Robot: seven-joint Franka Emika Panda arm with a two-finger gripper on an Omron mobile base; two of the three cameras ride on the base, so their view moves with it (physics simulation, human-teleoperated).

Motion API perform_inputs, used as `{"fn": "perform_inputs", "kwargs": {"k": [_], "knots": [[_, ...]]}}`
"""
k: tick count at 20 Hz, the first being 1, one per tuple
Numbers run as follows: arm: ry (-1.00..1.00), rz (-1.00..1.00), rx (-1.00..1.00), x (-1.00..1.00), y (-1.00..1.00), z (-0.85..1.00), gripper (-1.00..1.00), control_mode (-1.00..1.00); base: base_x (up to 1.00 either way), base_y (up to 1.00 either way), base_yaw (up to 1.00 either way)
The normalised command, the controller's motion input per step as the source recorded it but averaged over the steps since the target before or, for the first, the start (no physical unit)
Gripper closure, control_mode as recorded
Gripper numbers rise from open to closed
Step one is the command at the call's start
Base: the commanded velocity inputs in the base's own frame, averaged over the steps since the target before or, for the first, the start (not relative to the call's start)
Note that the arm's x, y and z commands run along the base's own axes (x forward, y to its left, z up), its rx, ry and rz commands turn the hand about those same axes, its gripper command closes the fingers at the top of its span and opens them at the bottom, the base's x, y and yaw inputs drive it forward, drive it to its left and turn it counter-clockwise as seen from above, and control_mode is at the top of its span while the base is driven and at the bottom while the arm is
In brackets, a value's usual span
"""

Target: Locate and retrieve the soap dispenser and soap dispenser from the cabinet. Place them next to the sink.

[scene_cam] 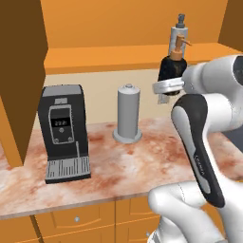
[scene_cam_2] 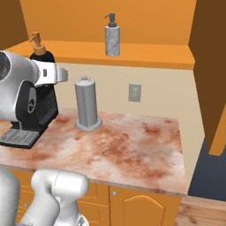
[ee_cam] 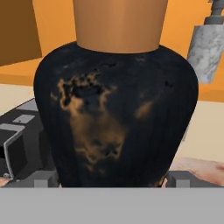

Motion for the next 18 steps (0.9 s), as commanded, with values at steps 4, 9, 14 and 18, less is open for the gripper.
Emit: {"fn": "perform_inputs", "kwargs": {"k": [4, 9, 14, 18], "knots": [[0.0, 0.06, -0.04, -1.0, -0.01, -0.53, 1.0, -1.0, 0.0, 0.0, 0.0], [-0.02, 0.03, -0.01, -0.95, -0.01, -0.63, 1.0, -1.0, 0.0, 0.0, 0.0], [-0.04, 0.0, 0.0, -0.74, -0.01, -0.59, 1.0, -1.0, 0.0, 0.0, 0.0], [0.0, -0.01, 0.0, -0.46, -0.08, -0.65, 1.0, -1.0, 0.0, 0.0, 0.0]]}}
